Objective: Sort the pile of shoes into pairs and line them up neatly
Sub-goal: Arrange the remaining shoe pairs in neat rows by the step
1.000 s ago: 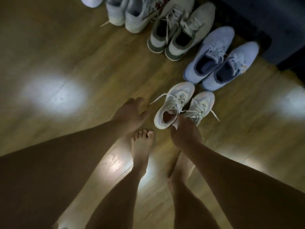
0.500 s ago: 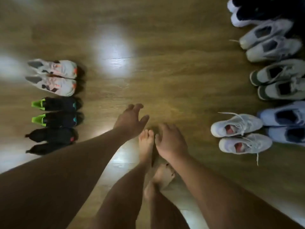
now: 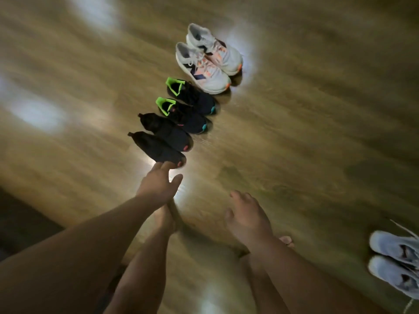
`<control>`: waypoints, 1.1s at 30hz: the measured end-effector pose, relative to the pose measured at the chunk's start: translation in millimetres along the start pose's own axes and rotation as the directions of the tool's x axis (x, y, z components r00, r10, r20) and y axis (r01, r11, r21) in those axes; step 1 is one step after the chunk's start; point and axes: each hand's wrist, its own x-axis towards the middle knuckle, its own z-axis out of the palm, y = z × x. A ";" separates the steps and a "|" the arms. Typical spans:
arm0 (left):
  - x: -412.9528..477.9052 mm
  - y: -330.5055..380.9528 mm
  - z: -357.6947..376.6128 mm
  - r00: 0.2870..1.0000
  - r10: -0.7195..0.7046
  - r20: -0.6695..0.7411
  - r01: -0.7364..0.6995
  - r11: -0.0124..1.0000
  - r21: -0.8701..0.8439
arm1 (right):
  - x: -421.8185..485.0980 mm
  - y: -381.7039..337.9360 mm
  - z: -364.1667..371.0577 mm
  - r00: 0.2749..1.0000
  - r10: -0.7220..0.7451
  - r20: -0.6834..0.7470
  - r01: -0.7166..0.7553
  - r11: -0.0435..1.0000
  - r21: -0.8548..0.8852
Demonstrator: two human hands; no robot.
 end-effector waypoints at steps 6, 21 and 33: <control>63.0 -82.3 -26.1 0.996 -0.023 0.092 0.033 0.993 -0.109 | 71.2 -88.7 38.6 0.992 0.104 0.064 -0.099 0.992 -0.074; 207.9 -228.2 -75.0 0.990 -0.022 0.140 0.044 0.986 -0.161 | 262.6 -265.3 112.3 0.975 0.220 0.027 -0.222 0.970 0.100; 272.4 -286.1 -1.0 0.998 -0.009 0.061 0.027 0.955 -0.296 | 413.2 -287.7 166.1 0.889 0.425 0.170 -0.458 0.834 0.309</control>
